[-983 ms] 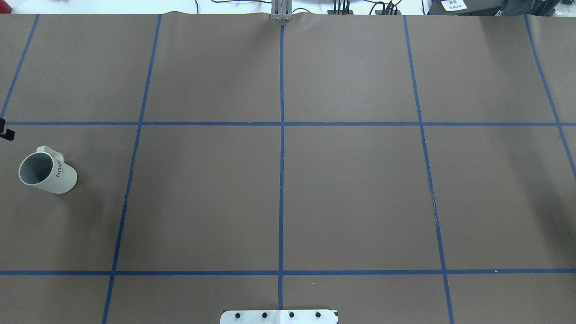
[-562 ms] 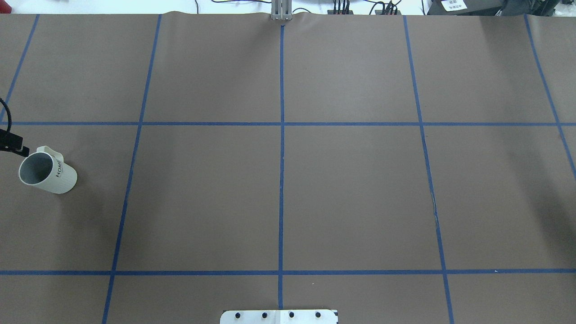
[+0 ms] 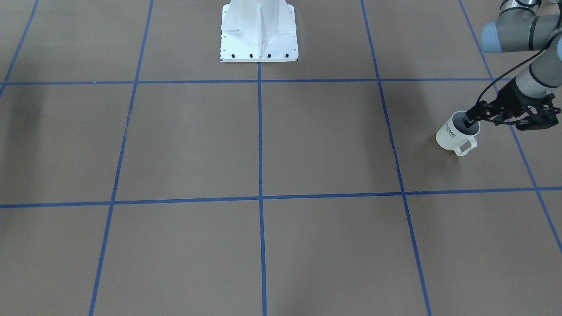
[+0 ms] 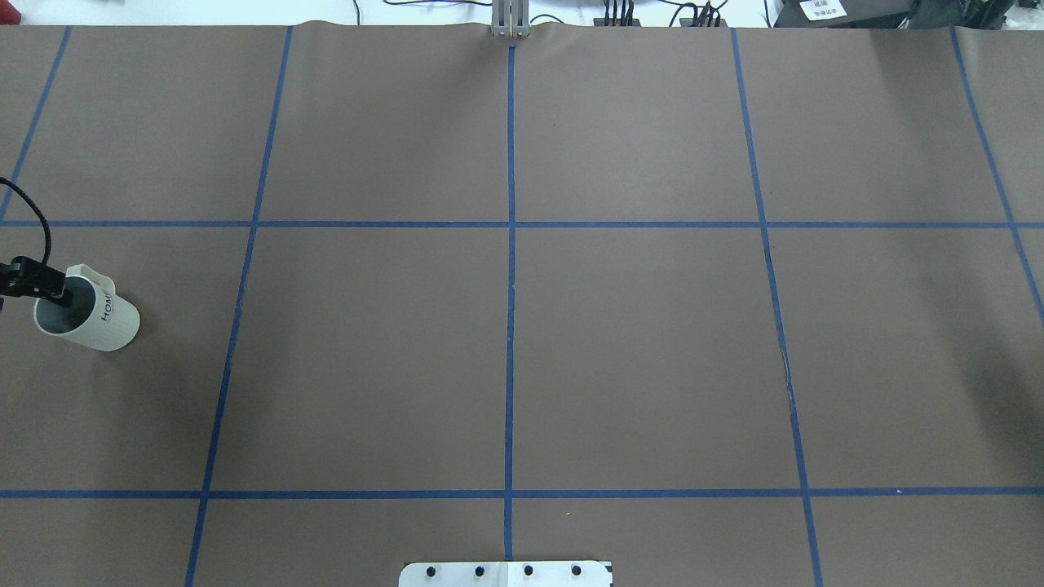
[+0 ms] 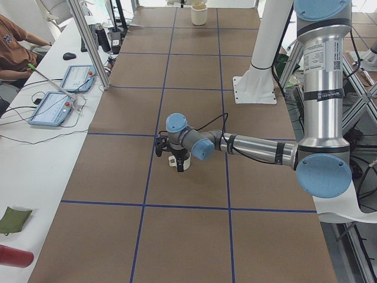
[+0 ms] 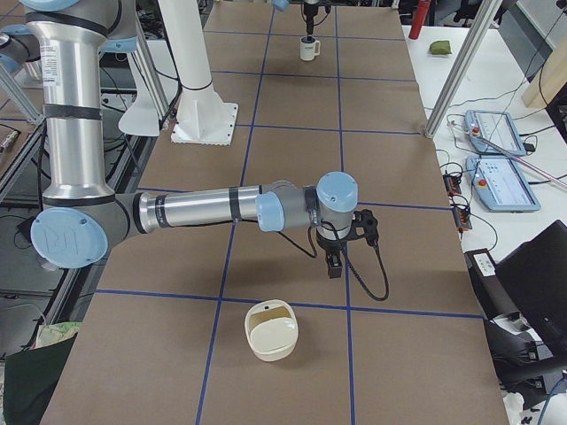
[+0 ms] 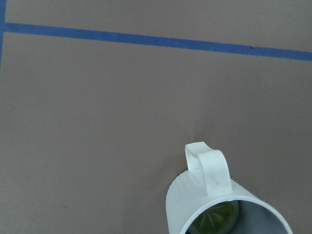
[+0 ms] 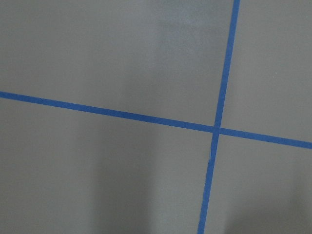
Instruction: Left arm hands cup to right arm to dump lemon
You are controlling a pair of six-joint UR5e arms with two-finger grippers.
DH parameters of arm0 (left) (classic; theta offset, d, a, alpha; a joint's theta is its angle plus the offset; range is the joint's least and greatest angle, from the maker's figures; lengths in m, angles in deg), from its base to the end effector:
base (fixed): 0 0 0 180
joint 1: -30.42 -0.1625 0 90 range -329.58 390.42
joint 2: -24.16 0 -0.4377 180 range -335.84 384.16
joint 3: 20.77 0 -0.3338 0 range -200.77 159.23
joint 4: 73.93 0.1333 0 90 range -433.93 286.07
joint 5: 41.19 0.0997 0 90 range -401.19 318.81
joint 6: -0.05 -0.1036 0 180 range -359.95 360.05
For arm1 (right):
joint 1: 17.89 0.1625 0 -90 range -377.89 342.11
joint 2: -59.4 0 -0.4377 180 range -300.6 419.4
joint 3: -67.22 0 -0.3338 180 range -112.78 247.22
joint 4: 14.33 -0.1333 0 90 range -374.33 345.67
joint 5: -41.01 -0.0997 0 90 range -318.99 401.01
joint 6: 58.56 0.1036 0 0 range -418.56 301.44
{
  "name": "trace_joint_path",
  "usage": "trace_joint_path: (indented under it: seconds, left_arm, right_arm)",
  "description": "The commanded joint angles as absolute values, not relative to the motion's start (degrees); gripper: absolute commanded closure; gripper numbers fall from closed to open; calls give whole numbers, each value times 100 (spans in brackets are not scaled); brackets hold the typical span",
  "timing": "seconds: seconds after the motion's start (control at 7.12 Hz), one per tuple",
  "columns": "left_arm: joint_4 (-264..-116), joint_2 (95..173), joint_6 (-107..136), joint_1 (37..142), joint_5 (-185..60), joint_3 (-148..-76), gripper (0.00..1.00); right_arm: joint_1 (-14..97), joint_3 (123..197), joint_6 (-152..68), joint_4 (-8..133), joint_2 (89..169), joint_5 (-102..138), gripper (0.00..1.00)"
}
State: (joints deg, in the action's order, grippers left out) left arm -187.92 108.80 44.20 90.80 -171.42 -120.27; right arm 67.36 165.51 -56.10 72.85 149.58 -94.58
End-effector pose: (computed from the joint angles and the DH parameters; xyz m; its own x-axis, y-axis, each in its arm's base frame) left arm 0.1485 -0.3955 0.5969 0.6718 -0.0733 -0.7371 0.0447 0.9973 -0.0584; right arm 0.0226 -0.4441 0.6054 0.6890 -0.1508 0.7089 0.0518 0.9859 0.1593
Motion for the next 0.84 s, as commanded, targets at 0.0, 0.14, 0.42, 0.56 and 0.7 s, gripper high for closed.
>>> trace_joint_path:
  seconds: [0.0, 0.14, 0.42, 0.56, 0.7]
  left_arm:
    - [-18802, 10915, 4417, 8993, -17101, -11939, 37]
    - [-18802, 10923, 4434, 8967, -16952, -11947, 64]
    - [-18793, 10976, 4461, 8852, -16942, -11895, 100]
    - [-18767, 11011, 4469, 8861, -17020, -11973, 100]
    - [-18688, 11029, 4470, 8869, -17273, -12095, 100]
  right_arm:
    - [6736, 16619, -5610, 7285, 14958, -9478, 0]
    - [6736, 16636, -5618, 7285, 14958, -9478, 0]
    - [6736, 16724, -5627, 7285, 14966, -9522, 0]
    - [6736, 16750, -5645, 7268, 14966, -9531, 0]
    - [6736, 16768, -5610, 7068, 14966, -9522, 0]
